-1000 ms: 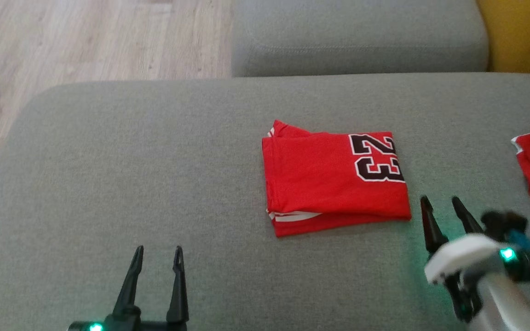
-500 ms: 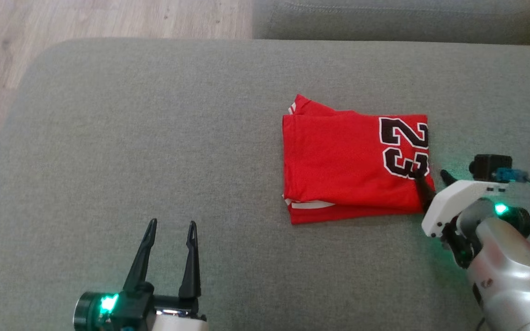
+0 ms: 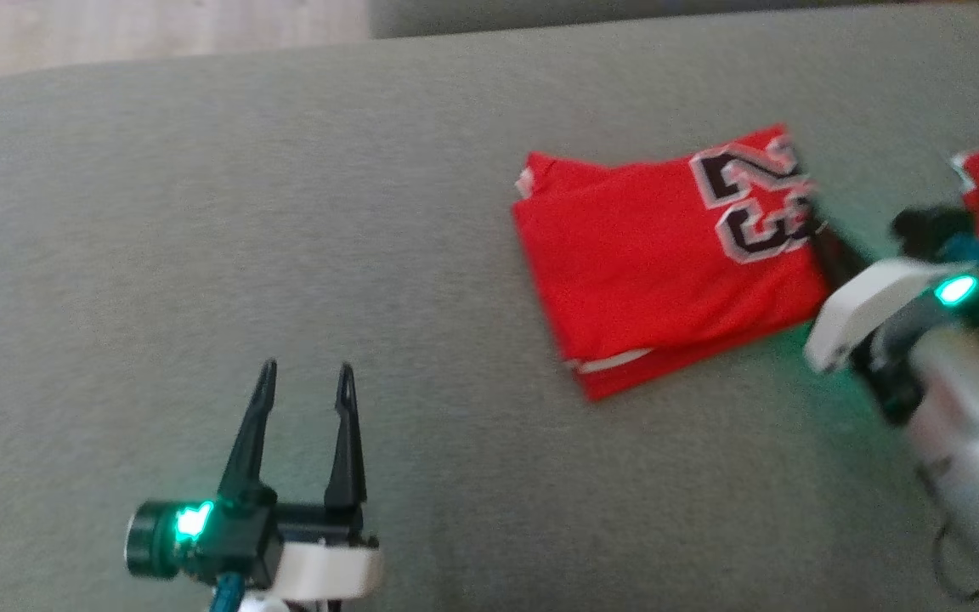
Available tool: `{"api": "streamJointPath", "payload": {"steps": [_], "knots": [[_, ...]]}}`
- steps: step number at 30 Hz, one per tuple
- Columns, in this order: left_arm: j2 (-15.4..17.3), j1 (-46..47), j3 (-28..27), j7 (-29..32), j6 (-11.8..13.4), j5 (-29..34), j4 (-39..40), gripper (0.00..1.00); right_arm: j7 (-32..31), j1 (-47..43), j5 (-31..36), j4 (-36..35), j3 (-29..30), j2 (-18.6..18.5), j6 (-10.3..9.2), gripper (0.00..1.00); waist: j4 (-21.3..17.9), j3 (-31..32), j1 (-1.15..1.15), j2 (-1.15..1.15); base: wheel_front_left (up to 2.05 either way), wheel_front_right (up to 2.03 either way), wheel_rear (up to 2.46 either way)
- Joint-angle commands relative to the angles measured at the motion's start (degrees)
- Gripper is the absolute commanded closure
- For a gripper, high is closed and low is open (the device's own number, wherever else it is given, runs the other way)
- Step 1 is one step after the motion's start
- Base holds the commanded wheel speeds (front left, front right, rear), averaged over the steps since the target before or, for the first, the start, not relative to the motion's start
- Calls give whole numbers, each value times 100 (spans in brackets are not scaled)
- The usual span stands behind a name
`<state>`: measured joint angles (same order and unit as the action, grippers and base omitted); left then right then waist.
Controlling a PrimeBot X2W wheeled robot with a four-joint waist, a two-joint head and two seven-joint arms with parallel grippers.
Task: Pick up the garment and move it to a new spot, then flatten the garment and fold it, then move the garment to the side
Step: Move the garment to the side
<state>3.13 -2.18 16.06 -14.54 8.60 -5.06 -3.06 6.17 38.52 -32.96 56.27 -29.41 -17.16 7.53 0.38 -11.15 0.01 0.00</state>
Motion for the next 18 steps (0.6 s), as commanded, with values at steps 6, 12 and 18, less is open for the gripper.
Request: {"api": "streamJointPath", "payload": {"steps": [6,12,18], "knots": [[-25,653,-178,-46,-34,89,261,0,224,719,-28,-431,-277,-1012,-4,100,-944,-771,-1,0,0,0,0],[-25,1021,-171,-46,-117,228,191,0,252,1123,-76,-564,-201,-1775,-4,100,-1282,-1183,-1,0,0,0,0],[-21,1205,-212,-46,-184,330,132,0,249,1416,-47,-591,59,-2366,-4,100,-1435,-1446,-1,0,0,0,0]]}}
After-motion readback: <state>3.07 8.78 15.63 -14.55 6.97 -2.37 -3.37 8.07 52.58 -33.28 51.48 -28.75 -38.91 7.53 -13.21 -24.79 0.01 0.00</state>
